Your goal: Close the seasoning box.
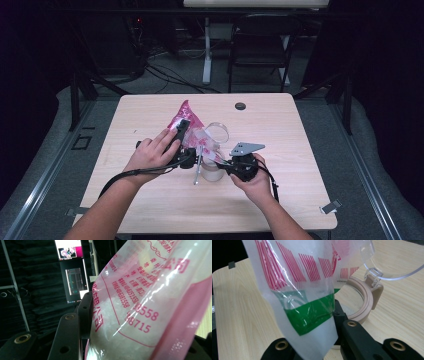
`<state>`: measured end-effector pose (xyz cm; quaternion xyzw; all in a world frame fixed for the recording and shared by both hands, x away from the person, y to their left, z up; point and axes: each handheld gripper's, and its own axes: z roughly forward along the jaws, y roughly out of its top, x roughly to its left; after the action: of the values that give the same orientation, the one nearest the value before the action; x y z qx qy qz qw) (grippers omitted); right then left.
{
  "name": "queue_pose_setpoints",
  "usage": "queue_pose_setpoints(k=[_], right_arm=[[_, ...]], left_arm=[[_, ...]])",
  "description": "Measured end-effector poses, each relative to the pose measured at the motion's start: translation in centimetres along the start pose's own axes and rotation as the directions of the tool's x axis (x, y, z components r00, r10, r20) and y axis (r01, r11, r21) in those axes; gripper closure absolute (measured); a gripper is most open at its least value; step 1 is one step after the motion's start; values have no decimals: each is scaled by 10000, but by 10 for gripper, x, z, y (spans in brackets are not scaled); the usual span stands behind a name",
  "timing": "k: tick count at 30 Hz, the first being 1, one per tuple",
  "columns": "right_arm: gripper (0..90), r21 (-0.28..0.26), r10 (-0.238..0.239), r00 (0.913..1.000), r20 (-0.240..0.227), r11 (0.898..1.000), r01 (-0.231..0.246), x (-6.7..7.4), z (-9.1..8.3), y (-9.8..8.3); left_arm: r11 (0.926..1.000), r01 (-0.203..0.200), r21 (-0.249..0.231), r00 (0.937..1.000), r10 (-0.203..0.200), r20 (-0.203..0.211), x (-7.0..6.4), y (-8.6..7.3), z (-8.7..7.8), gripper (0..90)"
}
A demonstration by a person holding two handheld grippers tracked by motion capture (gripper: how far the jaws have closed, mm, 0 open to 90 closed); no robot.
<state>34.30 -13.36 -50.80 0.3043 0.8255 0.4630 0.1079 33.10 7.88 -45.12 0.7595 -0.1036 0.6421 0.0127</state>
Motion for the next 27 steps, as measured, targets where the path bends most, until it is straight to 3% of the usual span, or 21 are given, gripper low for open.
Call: queue_pose_setpoints(k=[6,15,27], right_arm=[[900,-31,13,10000,-26,10000,-13,0,0,0],[900,-39,11,10000,-8,10000,-11,0,0,0],[900,-31,-25,10000,24,10000,25,0,0,0]], left_arm=[[9997,225,46,9997,-225,97,-4,-2,0,575],[10000,58,17,9999,-58,87,-8,-6,-4,578],[9997,232,64,9996,-233,172,-14,-8,-3,576]])
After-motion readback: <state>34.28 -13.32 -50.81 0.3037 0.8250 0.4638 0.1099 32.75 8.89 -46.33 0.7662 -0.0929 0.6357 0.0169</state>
